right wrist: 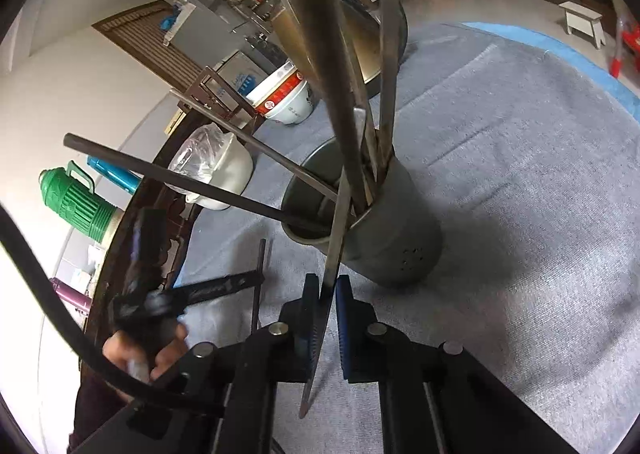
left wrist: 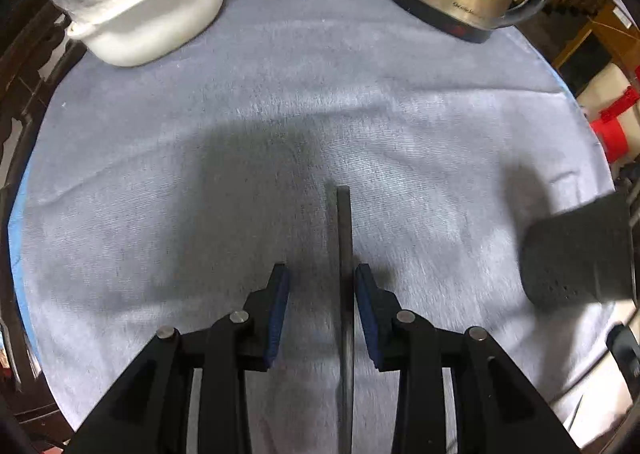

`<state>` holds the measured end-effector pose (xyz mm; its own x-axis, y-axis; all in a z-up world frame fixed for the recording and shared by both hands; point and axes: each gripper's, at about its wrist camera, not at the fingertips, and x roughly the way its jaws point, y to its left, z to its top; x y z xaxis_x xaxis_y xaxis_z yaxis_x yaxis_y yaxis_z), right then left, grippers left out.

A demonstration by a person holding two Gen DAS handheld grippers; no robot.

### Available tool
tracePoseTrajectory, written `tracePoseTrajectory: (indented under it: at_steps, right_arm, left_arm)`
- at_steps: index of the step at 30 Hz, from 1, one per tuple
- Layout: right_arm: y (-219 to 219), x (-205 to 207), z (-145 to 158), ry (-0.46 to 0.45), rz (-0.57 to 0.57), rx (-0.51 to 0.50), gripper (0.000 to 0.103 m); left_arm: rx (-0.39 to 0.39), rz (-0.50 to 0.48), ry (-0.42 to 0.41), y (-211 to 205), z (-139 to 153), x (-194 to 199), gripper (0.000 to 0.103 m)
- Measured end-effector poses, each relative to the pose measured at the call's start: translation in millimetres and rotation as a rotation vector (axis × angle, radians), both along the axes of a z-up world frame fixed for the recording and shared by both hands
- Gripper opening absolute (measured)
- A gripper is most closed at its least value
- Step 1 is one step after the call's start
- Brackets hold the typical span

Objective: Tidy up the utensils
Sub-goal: 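Lift both held chopsticks up toward the grey cup, then lower both chopsticks into the grey cup among the others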

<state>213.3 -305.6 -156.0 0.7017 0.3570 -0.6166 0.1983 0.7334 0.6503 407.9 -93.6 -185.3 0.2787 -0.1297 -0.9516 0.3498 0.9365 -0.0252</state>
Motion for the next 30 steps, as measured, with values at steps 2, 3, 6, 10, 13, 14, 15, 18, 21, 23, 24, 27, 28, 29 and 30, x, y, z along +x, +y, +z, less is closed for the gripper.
tracePoseTrajectory:
  at_steps: [2, 3, 6, 10, 13, 14, 15, 18, 21, 23, 24, 27, 28, 29, 30]
  right_arm:
    - [-1.6, -0.9, -0.2, -0.004, 0.005, 0.013, 0.009]
    - [-2.3, -0.5, -0.7, -0.005, 0.006, 0.019, 0.009]
    - [-5.5, 1.1, -2.9, 0.005, 0.008, 0.052, 0.012]
    - [-9.9, 1.8, -3.9, -0.001, -0.018, 0.068, 0.012]
    - [-5.1, -0.4, 0.9, -0.023, -0.007, 0.008, 0.009]
    - [-3.7, -2.2, 2.8, -0.029, -0.009, -0.006, 0.009]
    - [-2.7, -4.1, 5.2, -0.038, -0.009, -0.011, 0.009]
    - [-0.1, -10.3, 13.6, -0.063, 0.006, -0.020, 0.008]
    - [4.0, -18.9, 22.8, -0.089, 0.025, -0.026, 0.007]
    - [7.0, -26.5, 30.4, -0.115, 0.033, -0.044, 0.007]
    - [8.4, -30.7, 35.9, -0.134, 0.036, -0.054, 0.007]
    - [11.8, -43.5, 54.3, -0.191, 0.043, -0.070, 0.007]
    - [12.2, -47.5, 61.1, -0.210, 0.044, -0.078, 0.007]
    - [12.5, -50.8, 65.7, -0.221, 0.044, -0.085, 0.007]
    - [12.4, -54.2, 71.0, -0.234, 0.041, -0.094, 0.007]
  left_arm:
    - [0.007, -0.019, -0.006, -5.8, -1.9, 0.1, 0.019]
    - [0.017, -0.023, -0.015, -8.2, -2.9, -1.3, 0.010]
    - [0.003, -0.028, -0.020, -8.6, -3.7, -6.9, 0.007]
    - [-0.038, -0.018, -0.037, -0.3, 3.5, -20.0, 0.006]
    - [-0.072, -0.022, -0.063, 7.6, 15.8, -34.2, 0.006]
    - [-0.082, -0.025, -0.071, 10.3, 19.9, -38.7, 0.006]
    - [-0.101, -0.029, -0.082, 14.5, 26.6, -45.5, 0.006]
    - [-0.148, -0.042, -0.110, 24.7, 44.9, -61.0, 0.006]
    - [-0.181, -0.048, -0.140, 28.4, 62.1, -75.3, 0.006]
    - [-0.210, -0.052, -0.162, 30.5, 77.6, -86.9, 0.006]
    - [-0.226, -0.061, -0.181, 31.4, 87.3, -94.7, 0.006]
    - [-0.247, -0.094, -0.239, 24.4, 112.6, -112.0, 0.006]
    - [-0.255, -0.105, -0.257, 25.0, 120.8, -118.6, 0.006]
    - [-0.263, -0.115, -0.274, 22.5, 127.3, -124.1, 0.006]
    - [-0.270, -0.125, -0.291, 21.0, 134.3, -128.5, 0.006]
